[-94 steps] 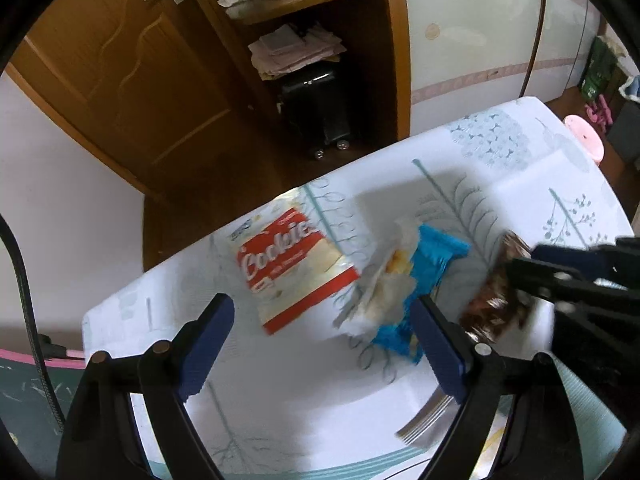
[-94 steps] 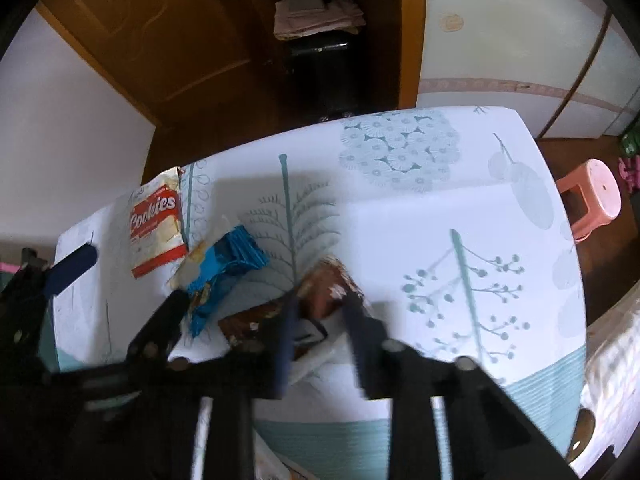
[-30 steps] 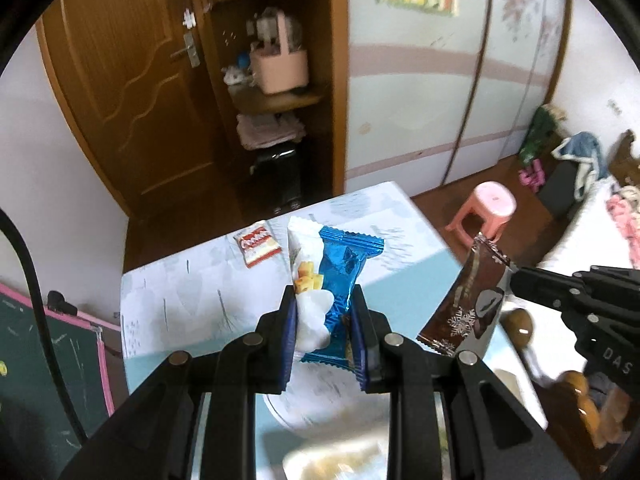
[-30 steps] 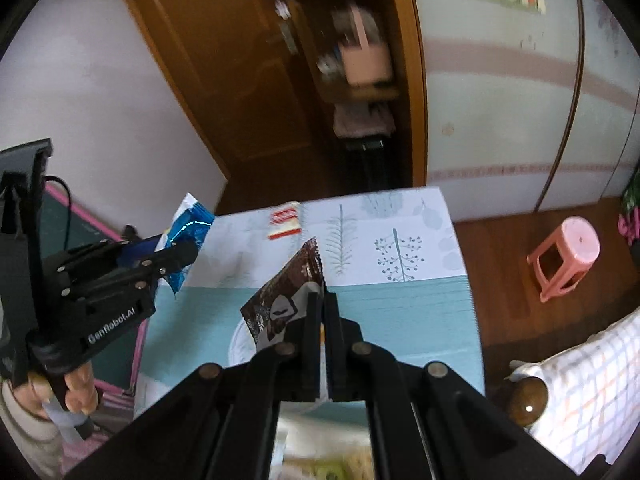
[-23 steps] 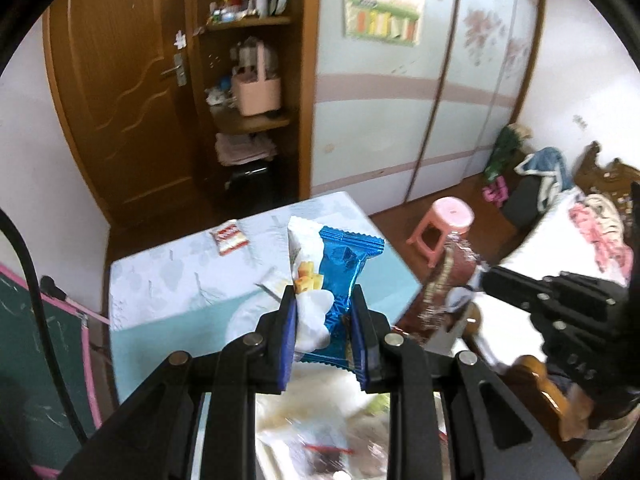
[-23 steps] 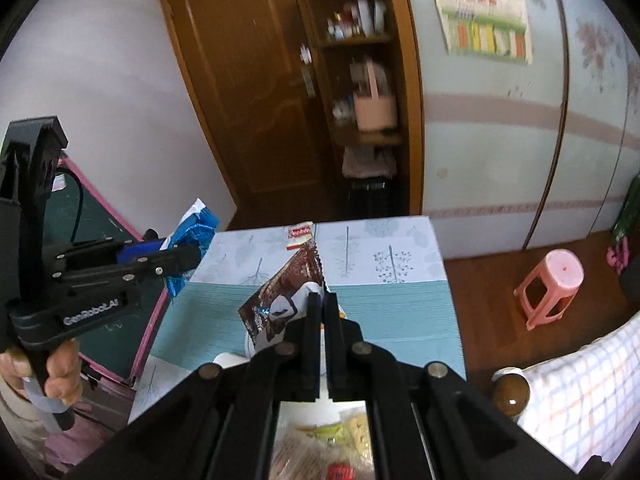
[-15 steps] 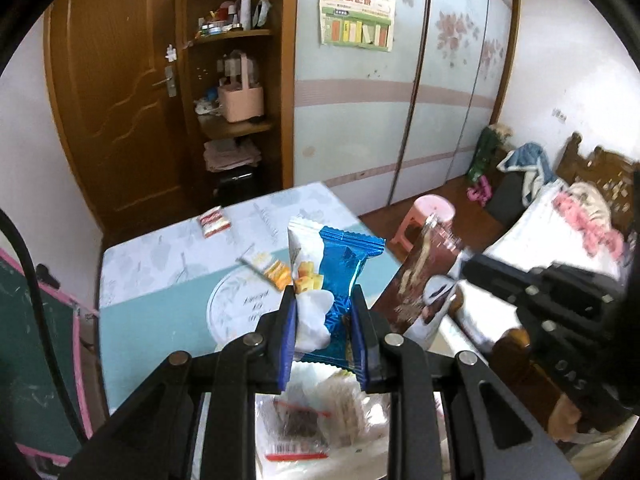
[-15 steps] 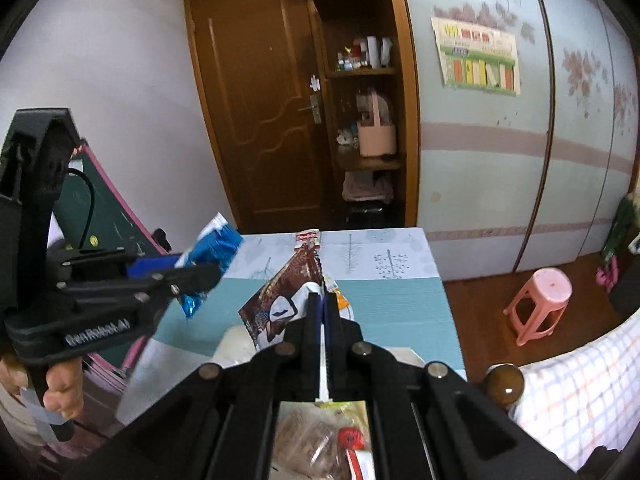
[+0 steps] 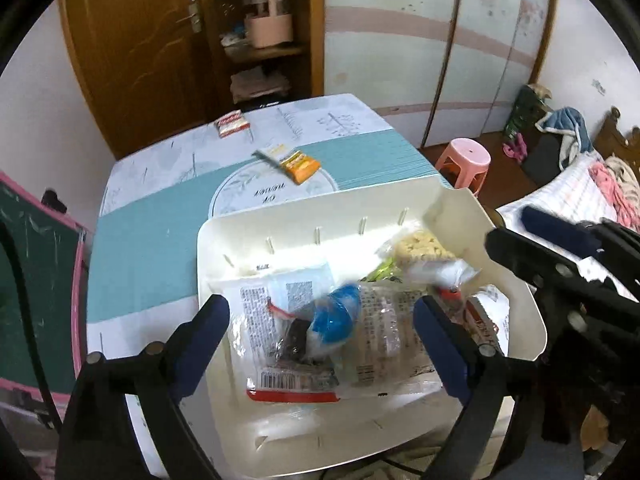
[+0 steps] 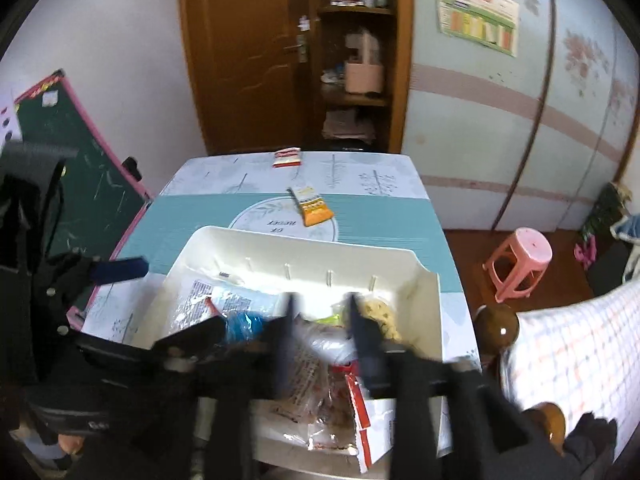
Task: Organize snacks
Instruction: 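Lower both wrappers into the tray and open both grippers, then move both grippers from the tray to the Cookies pack and OATS bar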
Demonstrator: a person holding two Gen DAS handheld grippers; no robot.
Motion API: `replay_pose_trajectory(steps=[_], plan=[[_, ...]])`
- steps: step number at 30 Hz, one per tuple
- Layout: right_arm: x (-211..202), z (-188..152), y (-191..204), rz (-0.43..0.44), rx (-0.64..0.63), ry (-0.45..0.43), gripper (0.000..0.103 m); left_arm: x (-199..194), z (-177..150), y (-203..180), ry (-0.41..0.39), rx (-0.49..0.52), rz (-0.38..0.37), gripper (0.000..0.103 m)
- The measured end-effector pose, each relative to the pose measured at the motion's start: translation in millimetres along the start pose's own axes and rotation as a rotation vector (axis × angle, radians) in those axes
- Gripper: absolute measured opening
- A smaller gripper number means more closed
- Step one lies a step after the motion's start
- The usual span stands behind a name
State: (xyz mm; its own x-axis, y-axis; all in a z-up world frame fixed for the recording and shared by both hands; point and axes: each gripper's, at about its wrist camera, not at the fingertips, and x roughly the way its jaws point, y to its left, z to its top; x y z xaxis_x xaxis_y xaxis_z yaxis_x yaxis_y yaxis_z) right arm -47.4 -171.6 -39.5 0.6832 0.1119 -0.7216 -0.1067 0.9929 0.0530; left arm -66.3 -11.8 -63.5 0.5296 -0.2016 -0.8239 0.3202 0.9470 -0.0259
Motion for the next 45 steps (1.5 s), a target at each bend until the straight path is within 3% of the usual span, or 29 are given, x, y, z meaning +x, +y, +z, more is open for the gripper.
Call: replay_pose_trajectory(steps=[1,8,37,45], plan=[[-2,0,-4,-0.009,0.019,-0.013,0.055,0,0,4,-0.001,-0.018,0.001,0.093],[-3,-2,-10,-0.033,0.064,-0.028,0.055,0,-2,18,-0.022,-0.088,0.015,0.093],[38,-9,-12,0.012,0.095,0.092,0.055,22,-1,24,0.007,-0.121,0.04,0.093],[54,0,-18,0.006,0.104,0.11,0.055,16,14,44,-0.064,-0.137,0.084,0.093]])
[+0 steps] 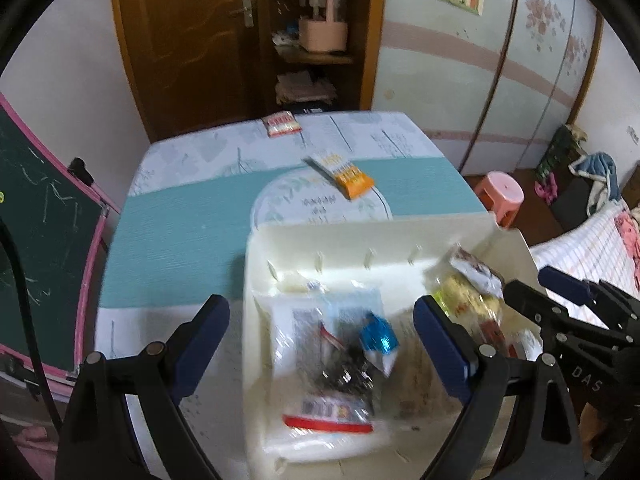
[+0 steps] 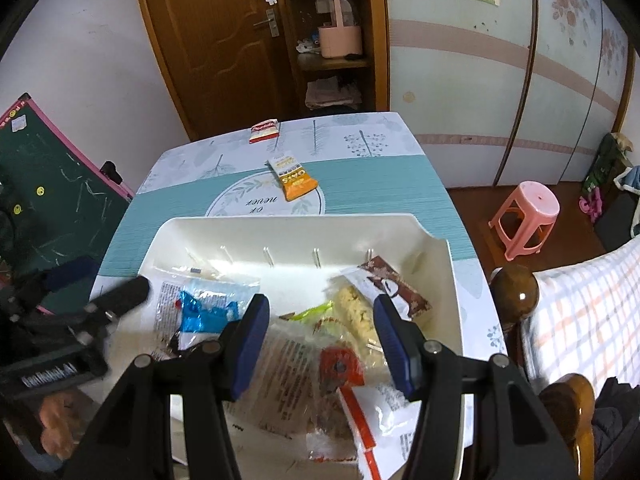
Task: Organize snacks
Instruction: 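Move both grippers from the tray to the Cookies pack and OATS bar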
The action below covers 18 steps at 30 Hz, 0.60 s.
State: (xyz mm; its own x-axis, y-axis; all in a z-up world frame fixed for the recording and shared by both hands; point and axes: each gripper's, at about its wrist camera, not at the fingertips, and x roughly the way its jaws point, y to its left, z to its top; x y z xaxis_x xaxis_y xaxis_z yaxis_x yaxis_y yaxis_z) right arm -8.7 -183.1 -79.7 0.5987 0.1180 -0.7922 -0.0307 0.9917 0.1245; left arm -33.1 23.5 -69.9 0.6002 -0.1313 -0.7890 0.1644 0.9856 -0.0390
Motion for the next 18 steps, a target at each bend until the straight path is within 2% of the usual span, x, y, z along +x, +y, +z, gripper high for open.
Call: replay_pose_trajectory(steps=[6,11,14,18], plan=[[4,27,6,-0.015,-0.052,-0.015,0.055,-1,28,16,-0.052,0.035,0.041,0.093],[15,80,7,0.038,-0.098,-0.027,0.055,-7,49,34,-0.113,0.032,0.079,0.093],[41,119,13,0.048,-0.145,-0.006,0.055,-1,62,44,-0.119,0.032,0.086,0.093],[102,160,27,0.085,-0.197,0.101,0.055,15,85,59,-0.114,0.015,0.1,0.093]])
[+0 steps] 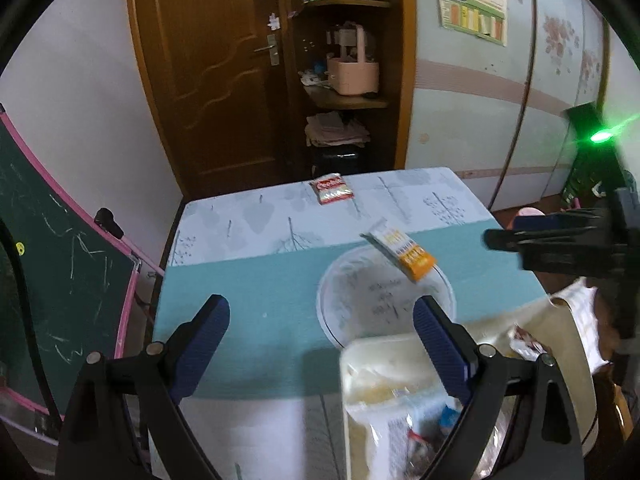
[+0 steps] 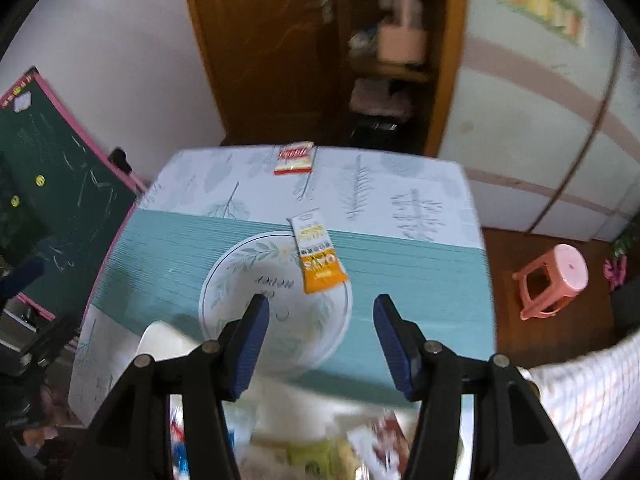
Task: Organize snacks
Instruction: 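Move both grippers from the tray to the Cookies pack and OATS bar, then grasp the Cookies pack with the left gripper while the right grasps the OATS bar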
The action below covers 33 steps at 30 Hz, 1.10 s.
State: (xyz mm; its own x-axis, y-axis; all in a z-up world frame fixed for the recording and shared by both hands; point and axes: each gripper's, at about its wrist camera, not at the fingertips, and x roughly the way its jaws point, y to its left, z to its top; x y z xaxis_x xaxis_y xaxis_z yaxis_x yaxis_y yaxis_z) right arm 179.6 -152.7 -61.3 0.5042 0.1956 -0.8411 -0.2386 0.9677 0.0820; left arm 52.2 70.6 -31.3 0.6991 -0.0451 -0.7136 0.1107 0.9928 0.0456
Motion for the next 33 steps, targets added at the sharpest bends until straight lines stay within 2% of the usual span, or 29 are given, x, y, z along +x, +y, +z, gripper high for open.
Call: replay_pose_trajectory(steps=[3,8,14,22,23,24,27,33], plan=[[46,23,1,-0.017,-0.017,0.069,0.055,21,17,12,0.019,-0.026,0.006,0.093],[118,43,-6,0.028,0.033,0.189,0.055,70,39,33,0.102,-0.089,0.016,0.093],[166,50,3,0.03,0.015,0.277,0.055,116,43,47,0.189,-0.128,0.021,0.093],[197,43,13,-0.015,-0.049,0.364,0.054,144,57,41,0.217,-0.061,0.032,0.093],[199,42,12,-0.004,-0.042,0.377,0.048,147,62,39,0.216,-0.048,0.033,0.093],[200,40,11,-0.002,-0.036,0.377,0.043,150,68,37,0.216,-0.037,0.035,0.093],[201,39,9,0.004,-0.04,0.364,0.042,159,87,31,0.219,-0.005,0.028,0.093],[186,56,-11,-0.064,-0.014,0.314,0.041,187,136,11,0.24,0.055,0.023,0.093]])
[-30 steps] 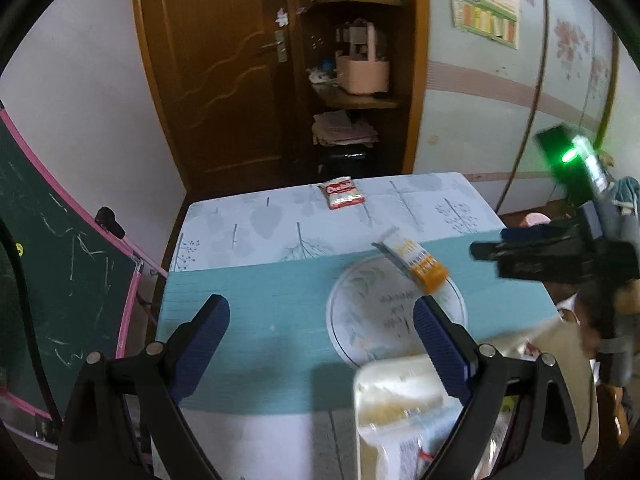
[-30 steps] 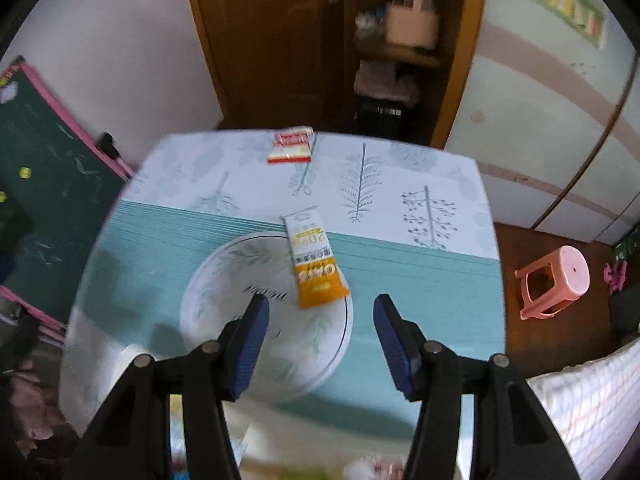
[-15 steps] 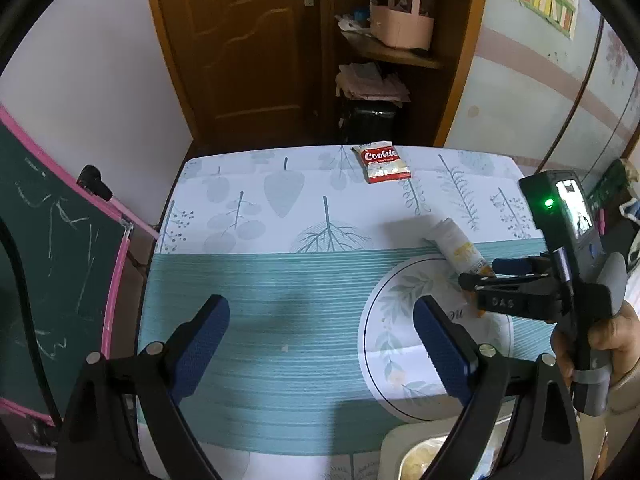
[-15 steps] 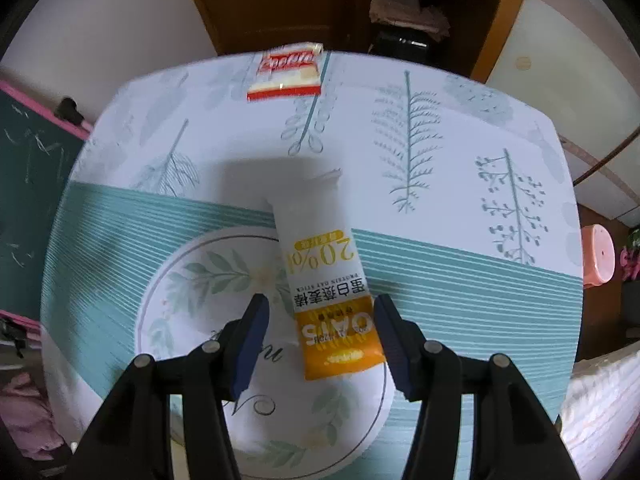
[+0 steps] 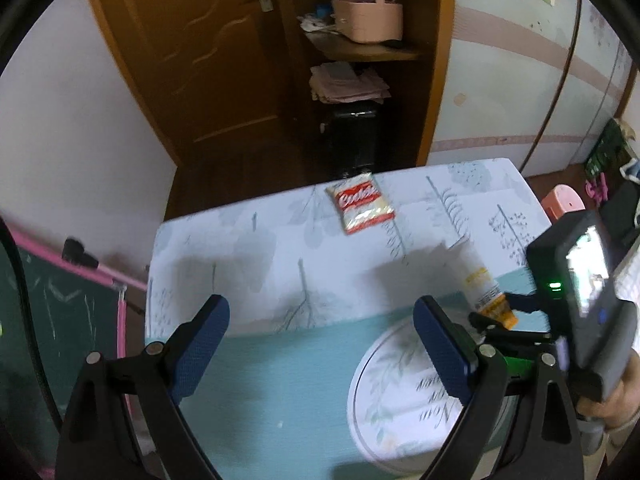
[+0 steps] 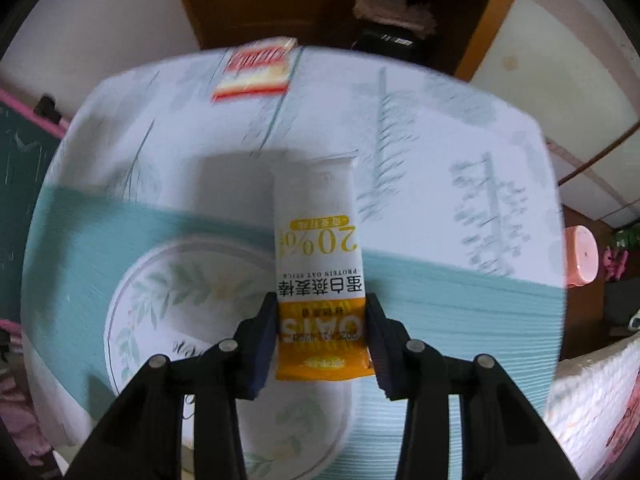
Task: Organize snacks
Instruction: 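Grasp the Cookies pack with the left gripper while the right grasps the OATS bar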
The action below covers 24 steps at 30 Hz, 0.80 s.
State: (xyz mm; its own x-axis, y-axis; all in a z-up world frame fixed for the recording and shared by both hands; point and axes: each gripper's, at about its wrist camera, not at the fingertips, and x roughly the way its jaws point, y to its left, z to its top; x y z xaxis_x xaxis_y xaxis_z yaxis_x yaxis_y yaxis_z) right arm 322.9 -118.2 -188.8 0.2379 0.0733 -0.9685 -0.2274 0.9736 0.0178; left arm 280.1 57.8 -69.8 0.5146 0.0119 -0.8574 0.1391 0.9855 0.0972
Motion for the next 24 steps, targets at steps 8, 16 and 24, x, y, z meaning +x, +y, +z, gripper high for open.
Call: replay_pose_trajectory(steps=[8,16,24], plan=[[-70,51,-68,-0.033,0.179,-0.159,0.041,47,69,-25,0.053,0.02,0.028,0.093],[-85,65,-111,-0.028,0.281,-0.231,0.041,128,99,-27,0.103,-0.103,0.022,0.093],[-42,56,-128,0.02,0.28,-0.19,0.042,199,101,-28,0.149,-0.214,0.018,0.087]])
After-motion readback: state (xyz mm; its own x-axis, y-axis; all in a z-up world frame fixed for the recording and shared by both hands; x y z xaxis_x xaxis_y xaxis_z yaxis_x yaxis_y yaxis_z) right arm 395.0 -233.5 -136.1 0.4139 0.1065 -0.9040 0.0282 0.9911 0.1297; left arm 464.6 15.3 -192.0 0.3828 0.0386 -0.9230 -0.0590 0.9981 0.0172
